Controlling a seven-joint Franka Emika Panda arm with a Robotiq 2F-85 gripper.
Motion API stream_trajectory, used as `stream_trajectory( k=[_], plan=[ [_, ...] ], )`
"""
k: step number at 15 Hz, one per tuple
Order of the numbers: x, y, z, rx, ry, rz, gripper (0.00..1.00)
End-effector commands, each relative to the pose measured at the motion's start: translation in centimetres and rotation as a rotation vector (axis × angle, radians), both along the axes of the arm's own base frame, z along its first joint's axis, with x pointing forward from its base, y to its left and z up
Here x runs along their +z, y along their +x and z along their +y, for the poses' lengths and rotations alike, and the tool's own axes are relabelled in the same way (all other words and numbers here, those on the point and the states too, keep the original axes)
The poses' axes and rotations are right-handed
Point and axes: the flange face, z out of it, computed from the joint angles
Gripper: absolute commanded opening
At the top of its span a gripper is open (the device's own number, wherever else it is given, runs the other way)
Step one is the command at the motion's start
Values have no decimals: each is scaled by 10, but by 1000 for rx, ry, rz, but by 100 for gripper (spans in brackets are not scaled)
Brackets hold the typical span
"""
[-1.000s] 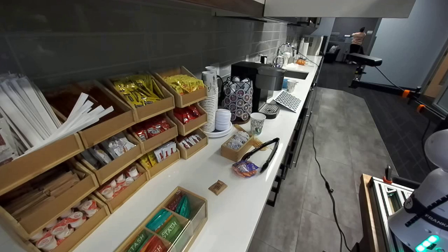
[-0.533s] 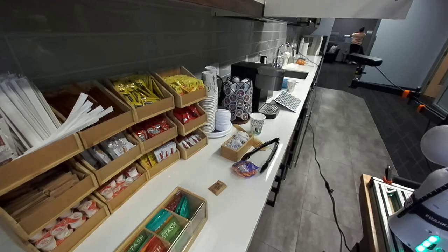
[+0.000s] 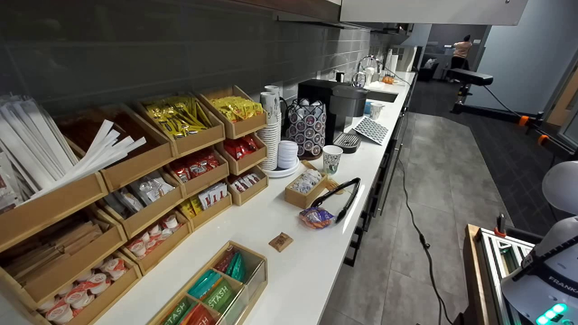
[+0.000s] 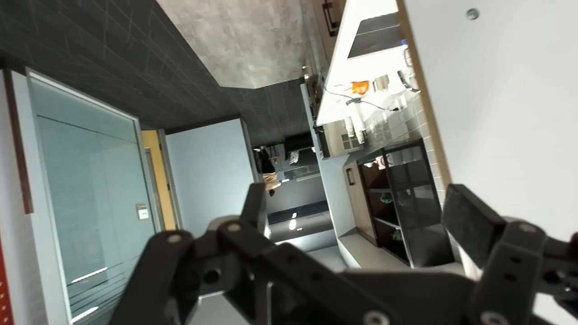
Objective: Open the right upper cabinet door.
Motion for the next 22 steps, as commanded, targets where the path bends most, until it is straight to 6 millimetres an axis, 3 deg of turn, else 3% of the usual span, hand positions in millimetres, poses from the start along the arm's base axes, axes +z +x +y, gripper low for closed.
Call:
stream_trajectory(
  k=[1,7,11,18,22],
  plan=[
    [2,23,16,119,20,-45,100],
    [1,60,47,328,62,-52,100],
    [1,78,56,423,75,-59,100],
    [2,77,51,371,44,-47,100],
    [10,87,64,525,-27,-108,100]
  ],
)
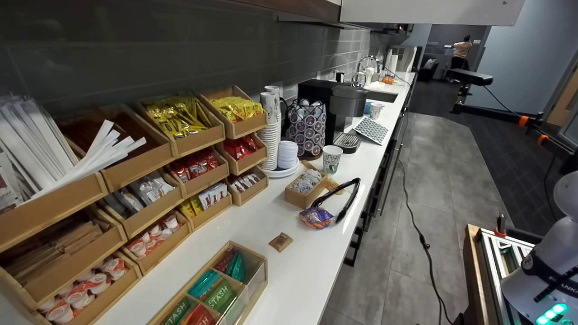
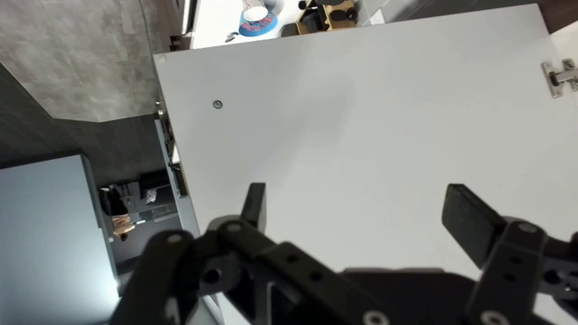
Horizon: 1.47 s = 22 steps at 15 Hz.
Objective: Open the right upper cabinet door.
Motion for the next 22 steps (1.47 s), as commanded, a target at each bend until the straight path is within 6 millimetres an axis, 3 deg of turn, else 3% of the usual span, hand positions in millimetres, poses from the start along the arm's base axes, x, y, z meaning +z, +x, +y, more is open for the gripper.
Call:
stream_trajectory(
  k=[1,8,14,22],
  plan=[
    [8,8,8,162,-17,-73,100],
    [4,46,-3,402,182,-102,100],
    [5,65,4,676,186,-52,100],
    [-4,82,23,863,118,45,100]
  ],
)
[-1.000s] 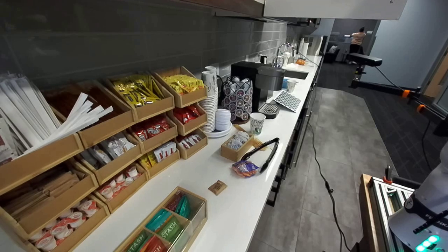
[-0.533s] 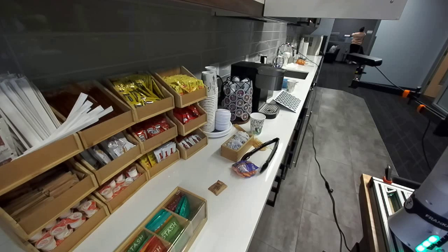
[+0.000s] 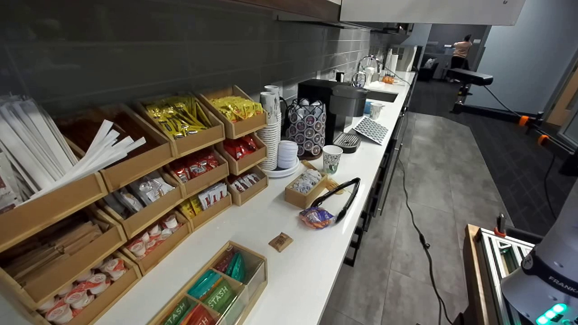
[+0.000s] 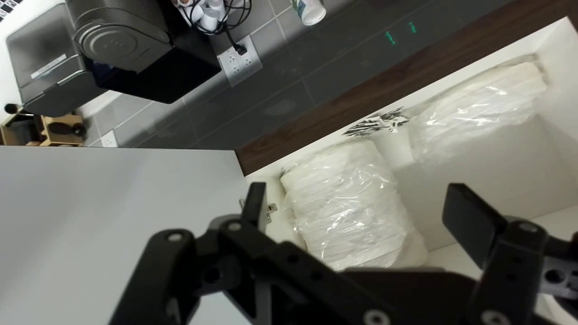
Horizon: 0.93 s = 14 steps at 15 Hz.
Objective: Open the right upper cabinet door.
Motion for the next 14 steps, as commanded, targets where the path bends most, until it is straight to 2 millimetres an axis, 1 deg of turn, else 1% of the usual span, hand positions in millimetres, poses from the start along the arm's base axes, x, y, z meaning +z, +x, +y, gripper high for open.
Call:
stream_trajectory(
  k=[1,8,14],
  plan=[
    [-1,5,7,100,-35,12,100],
    [2,9,18,183,-95,-40,100],
    [6,12,21,155,-108,-32,100]
  ],
)
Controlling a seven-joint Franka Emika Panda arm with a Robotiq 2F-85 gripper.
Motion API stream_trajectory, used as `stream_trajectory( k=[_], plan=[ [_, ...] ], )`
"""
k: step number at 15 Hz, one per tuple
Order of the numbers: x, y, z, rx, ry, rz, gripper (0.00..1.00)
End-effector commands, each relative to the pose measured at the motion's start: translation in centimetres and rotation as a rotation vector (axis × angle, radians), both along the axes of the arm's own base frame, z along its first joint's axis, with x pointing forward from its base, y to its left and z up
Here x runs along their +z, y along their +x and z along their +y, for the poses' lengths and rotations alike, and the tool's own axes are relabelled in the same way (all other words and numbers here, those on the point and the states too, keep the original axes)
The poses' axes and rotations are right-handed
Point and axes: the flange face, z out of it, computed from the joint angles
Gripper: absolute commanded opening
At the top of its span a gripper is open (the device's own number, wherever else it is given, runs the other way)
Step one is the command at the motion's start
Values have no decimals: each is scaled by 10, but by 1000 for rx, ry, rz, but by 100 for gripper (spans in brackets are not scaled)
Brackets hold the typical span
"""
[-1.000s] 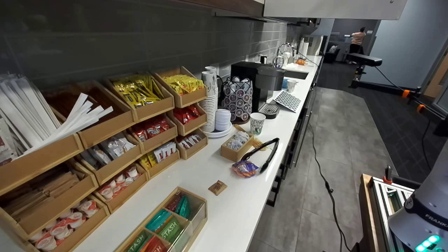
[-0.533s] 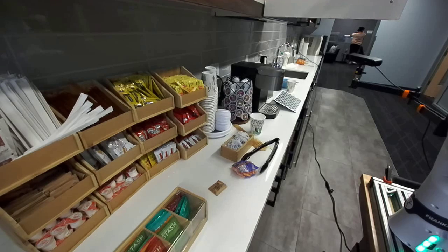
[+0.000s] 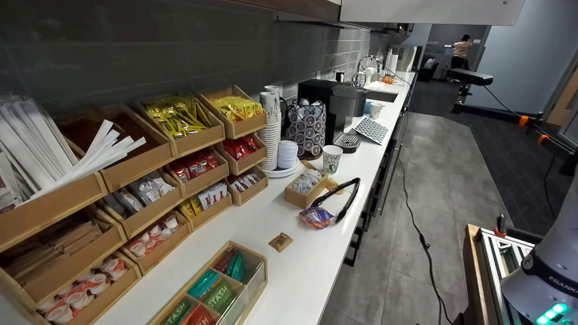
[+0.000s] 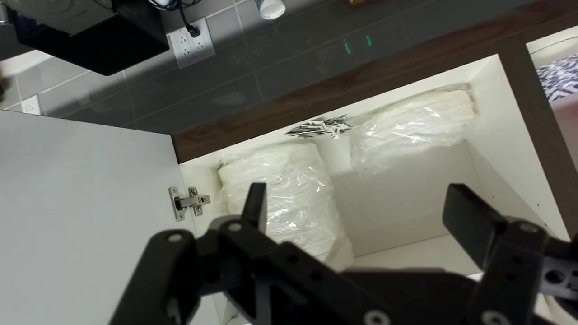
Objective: Open the right upper cabinet door.
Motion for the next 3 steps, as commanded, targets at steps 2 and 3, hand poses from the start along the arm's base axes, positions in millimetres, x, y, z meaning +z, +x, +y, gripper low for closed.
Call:
stream_trajectory(
  k=[2,3],
  plan=[
    [0,0,0,1,-1,1,100],
    [0,0,0,1,-1,1,100]
  ],
)
